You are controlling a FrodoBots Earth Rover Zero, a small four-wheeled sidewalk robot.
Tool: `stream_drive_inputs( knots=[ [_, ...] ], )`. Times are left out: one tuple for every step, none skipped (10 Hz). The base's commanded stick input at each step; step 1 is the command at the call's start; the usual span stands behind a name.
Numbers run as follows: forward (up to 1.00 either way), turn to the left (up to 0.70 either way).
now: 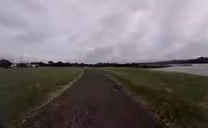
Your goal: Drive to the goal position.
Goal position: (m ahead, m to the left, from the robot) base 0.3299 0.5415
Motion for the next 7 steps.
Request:
stream_drive_inputs(
  knots=[
    [0.70, 0.00],
    [0.70, 0.00],
    [0.70, 0.04],
    [0.70, 0.11],
    [0.70, 0.14],
    [0.70, 0.14],
    [0.70, 0.12]
  ],
)
